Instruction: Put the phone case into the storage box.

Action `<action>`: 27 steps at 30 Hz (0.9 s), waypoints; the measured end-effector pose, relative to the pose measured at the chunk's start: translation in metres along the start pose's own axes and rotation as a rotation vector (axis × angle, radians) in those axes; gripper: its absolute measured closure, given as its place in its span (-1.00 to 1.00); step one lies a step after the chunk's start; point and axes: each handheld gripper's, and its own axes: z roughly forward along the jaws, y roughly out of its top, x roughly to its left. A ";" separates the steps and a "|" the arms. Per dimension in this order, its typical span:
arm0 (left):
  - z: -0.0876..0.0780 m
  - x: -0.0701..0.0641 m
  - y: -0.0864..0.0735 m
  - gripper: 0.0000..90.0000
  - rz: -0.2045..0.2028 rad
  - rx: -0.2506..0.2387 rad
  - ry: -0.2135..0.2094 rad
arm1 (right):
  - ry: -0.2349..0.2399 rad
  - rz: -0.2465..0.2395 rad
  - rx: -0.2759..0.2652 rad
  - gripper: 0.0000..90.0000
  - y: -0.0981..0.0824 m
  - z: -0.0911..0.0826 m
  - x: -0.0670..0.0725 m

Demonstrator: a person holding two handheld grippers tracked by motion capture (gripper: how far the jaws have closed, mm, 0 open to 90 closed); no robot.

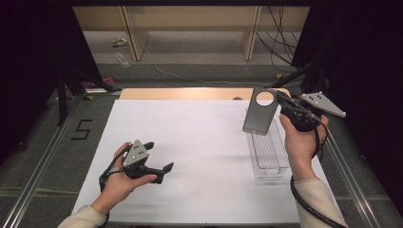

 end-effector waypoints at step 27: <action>0.000 0.000 0.000 -0.96 0.000 -0.001 0.001 | -0.023 -0.007 -0.014 0.86 0.002 -0.003 -0.006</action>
